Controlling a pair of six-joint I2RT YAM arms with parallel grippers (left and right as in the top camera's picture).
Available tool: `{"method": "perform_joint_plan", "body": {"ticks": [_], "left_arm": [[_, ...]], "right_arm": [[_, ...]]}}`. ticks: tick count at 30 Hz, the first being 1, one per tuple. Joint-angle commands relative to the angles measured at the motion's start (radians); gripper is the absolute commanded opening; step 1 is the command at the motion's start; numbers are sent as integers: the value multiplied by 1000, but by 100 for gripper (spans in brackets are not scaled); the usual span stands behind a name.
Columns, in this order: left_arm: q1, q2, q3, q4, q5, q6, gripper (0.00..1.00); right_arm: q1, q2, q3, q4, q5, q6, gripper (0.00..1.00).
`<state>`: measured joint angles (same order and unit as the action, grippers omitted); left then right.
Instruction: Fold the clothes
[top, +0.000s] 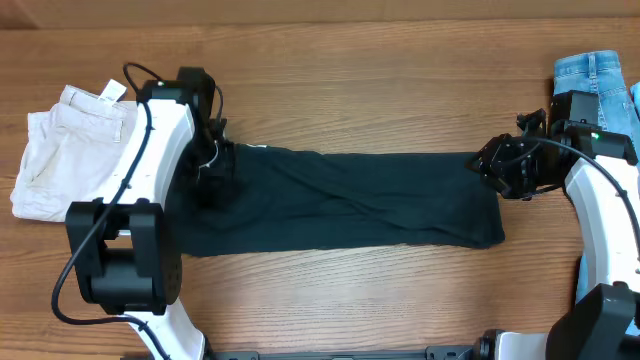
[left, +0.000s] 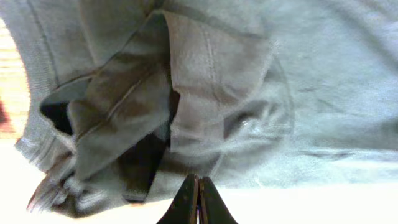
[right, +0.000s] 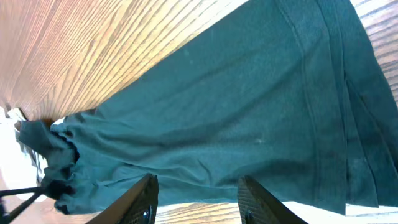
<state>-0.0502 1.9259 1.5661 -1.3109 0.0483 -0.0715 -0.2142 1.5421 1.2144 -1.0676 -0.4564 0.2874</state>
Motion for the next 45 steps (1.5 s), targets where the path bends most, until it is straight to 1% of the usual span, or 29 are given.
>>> {"method": "perform_joint_plan", "body": {"ticks": [1, 4, 5, 6, 7, 9, 10, 11, 12, 14, 15, 17, 18, 20, 22, 24, 27, 30, 31, 32, 33, 34, 37, 40, 41, 43, 44, 45], "left_arm": [[2, -48, 109, -71, 34, -3, 4], [-10, -60, 112, -96, 38, -4, 4], [-11, -58, 100, -84, 5, -8, 15], [-11, -53, 66, -39, -77, -35, 38], [-9, -50, 45, -11, -84, -40, 47], [-8, -43, -21, 74, -74, -40, 53], [-8, -39, -50, 109, -74, -41, 55], [-8, -31, -86, 152, -74, -41, 55], [-8, -19, -132, 201, -73, -42, 47], [-8, -16, -161, 229, -74, -57, 24], [-8, -16, -172, 248, -72, -81, 20], [-10, -16, -173, 269, -53, -90, 19], [-10, -16, -171, 274, -48, -90, 16], [-10, -16, -166, 267, -42, -90, 4], [-10, -17, -151, 229, -31, -90, 4], [-10, -20, -99, 164, -17, -90, 4], [-10, -49, 19, 56, -16, -90, 4], [-10, -81, 70, 23, -14, -89, 5], [-10, -84, 68, 25, -30, -82, 28], [-9, -80, 59, 34, -44, -81, 40], [-8, -74, 42, 51, -56, -80, 48], [-8, -66, 13, 82, -56, -66, 54], [-8, -22, -72, 167, -48, -44, 66], [-8, 35, -111, 213, -48, -40, 66], [-8, 53, -111, 217, -48, -40, 64], [-9, 77, -111, 217, -48, -36, 56], [-9, 82, -111, 220, -48, -36, 50], [-9, 82, -111, 224, -47, -36, 38]], "right_arm": [[4, -3, 11, 3, -9, -7, 45], [4, -3, 11, 3, -9, -7, 45], [4, -3, 11, 3, -9, -7, 45], [4, -3, 11, 3, -9, -7, 45], [4, -3, 11, 3, -9, -7, 45], [4, -3, 11, 3, -9, -7, 45], [4, -3, 11, 3, -9, -7, 45], [4, -3, 11, 3, -9, -7, 45], [4, -3, 11, 3, -9, -7, 45], [4, -3, 11, 3, -9, -7, 45], [4, -3, 11, 3, -9, -7, 45], [4, -3, 11, 3, -9, -7, 45], [4, -3, 11, 3, -9, -7, 45], [4, -3, 11, 1, -9, -7, 45], [4, -3, 11, -1, -9, -7, 45], [4, -3, 11, -1, -9, -7, 45], [5, -3, 11, -1, -9, -7, 45], [5, -3, 11, -1, -9, -7, 45], [5, -3, 11, -1, -9, -7, 45], [5, -3, 11, -1, -9, -7, 45], [5, -3, 11, -1, -9, -7, 45], [5, -3, 11, -1, -9, -7, 45], [5, -3, 11, -2, -9, -7, 45], [6, -3, 11, -2, -9, -7, 45], [6, -3, 11, -2, -9, -7, 45], [6, -3, 11, -4, -9, -7, 45], [6, -3, 11, -5, -9, -7, 45], [6, -3, 11, -6, -9, -7, 45]]}}
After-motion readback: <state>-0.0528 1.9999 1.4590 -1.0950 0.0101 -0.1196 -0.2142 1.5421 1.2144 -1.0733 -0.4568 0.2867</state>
